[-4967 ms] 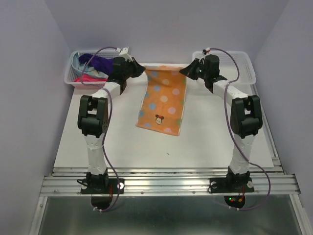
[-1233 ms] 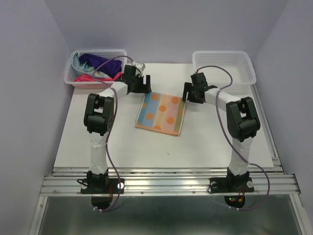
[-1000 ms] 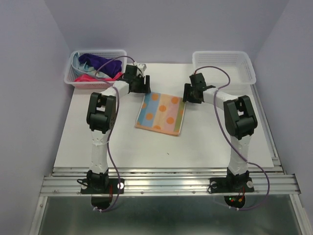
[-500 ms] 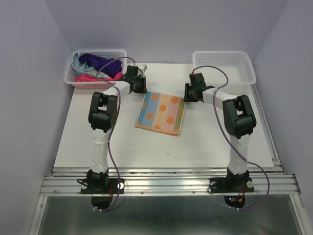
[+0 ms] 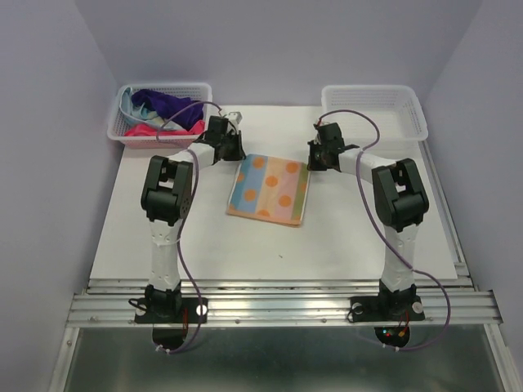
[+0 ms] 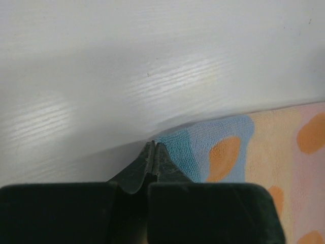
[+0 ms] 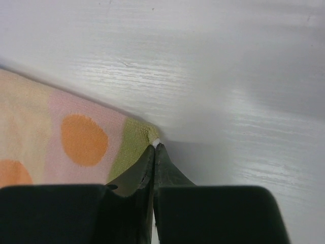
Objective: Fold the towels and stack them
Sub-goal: Fold the towel
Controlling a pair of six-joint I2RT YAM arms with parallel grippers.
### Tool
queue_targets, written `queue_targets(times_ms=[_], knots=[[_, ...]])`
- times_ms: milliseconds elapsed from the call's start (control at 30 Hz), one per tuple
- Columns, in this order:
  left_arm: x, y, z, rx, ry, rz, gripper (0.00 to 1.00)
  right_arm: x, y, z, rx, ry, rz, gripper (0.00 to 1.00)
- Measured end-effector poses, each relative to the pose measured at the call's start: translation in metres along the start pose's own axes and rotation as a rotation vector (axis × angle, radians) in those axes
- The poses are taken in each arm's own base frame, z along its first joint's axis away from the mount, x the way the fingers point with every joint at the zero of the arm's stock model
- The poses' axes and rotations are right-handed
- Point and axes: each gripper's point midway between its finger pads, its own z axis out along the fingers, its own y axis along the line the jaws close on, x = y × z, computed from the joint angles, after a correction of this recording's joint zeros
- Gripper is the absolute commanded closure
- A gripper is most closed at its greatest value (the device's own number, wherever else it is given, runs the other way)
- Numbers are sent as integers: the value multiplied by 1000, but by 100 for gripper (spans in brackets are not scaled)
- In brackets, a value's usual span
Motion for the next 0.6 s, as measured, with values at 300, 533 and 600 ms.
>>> queue_targets(times_ms=[300, 533, 600], knots=[[-9, -14, -33, 27, -98, -31, 100, 4, 14, -25, -88, -17, -8, 99], [-20, -24, -54, 51, -167, -34, 100, -4, 30, -53, -170, -58, -13, 99], [-16, -25, -60, 53, -172, -40, 100, 0, 32, -61, -189, -59, -12, 99]])
